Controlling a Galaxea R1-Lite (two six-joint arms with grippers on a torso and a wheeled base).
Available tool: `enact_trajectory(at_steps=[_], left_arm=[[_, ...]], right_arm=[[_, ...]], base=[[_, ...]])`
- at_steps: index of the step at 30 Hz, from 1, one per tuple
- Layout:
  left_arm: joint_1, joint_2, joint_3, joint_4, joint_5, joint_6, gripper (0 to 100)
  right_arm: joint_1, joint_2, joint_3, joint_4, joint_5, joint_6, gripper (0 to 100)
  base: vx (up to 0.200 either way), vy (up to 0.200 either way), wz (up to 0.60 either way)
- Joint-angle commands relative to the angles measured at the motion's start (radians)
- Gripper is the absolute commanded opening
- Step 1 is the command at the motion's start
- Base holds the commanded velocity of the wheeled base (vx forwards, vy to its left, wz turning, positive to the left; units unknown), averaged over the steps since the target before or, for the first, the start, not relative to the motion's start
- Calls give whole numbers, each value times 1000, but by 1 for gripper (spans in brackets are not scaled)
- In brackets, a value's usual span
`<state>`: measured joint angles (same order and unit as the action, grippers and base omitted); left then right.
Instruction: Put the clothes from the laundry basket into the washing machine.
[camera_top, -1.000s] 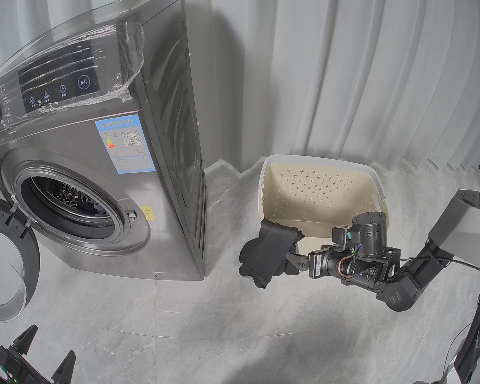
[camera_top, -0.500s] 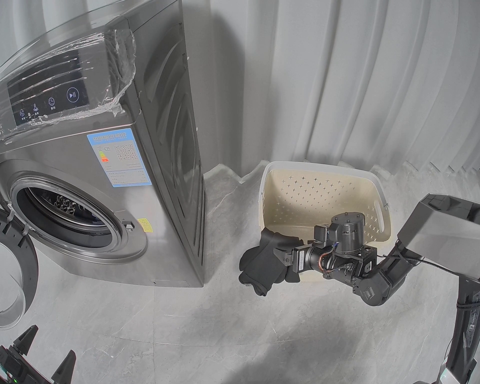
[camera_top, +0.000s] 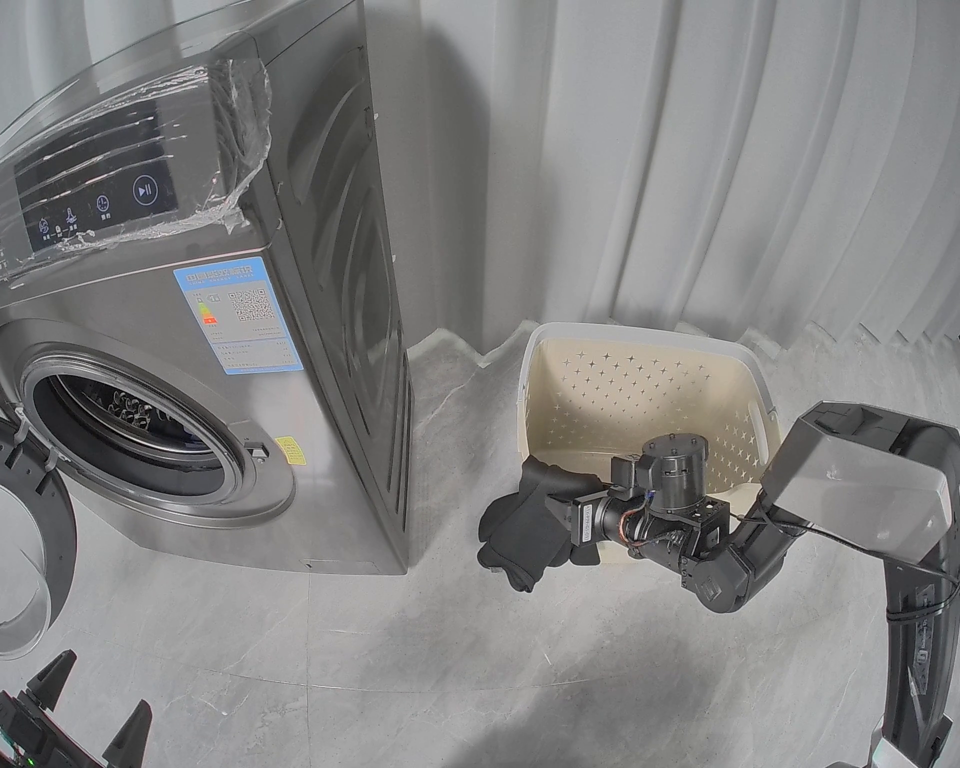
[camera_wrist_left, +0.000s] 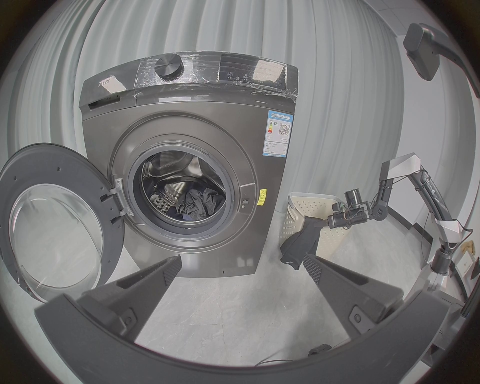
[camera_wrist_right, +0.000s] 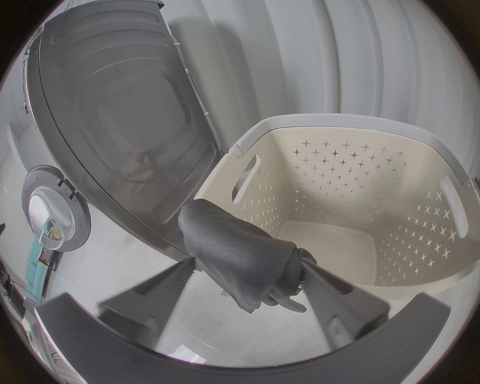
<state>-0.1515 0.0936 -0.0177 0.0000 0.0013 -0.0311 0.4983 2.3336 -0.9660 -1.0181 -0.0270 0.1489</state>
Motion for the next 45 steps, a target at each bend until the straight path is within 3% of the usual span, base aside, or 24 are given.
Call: enact_trajectory(at_steps=[1,9,19,25,29,36,45], left_arm=[[0,1,18,0,0,-1,100],[0,1,18,0,0,-3,100],[0,1,18,0,0,-1,100],[0,1,18,0,-1,-1,100],[0,1,18,0,-1,-1,100],[0,1,18,0,5,-3,100],[0,1,18,0,9,-7,100]], right_arm=[[-4,6,4,-2,1,1,0],[-3,-91,96,-54,9,0,0],[-14,-244,282,-131,30,6,0],[-24,-301,369,-272,30,0,0],[-9,-430,443,-297,27,0,0],[39,-698,503,-267,22,-9,0],[131,-994,493,-11,30,-32,0]], base=[[0,0,0],[0,0,0],[0,0,0],[0,0,0],[0,0,0],[0,0,0],[-44,0,0]])
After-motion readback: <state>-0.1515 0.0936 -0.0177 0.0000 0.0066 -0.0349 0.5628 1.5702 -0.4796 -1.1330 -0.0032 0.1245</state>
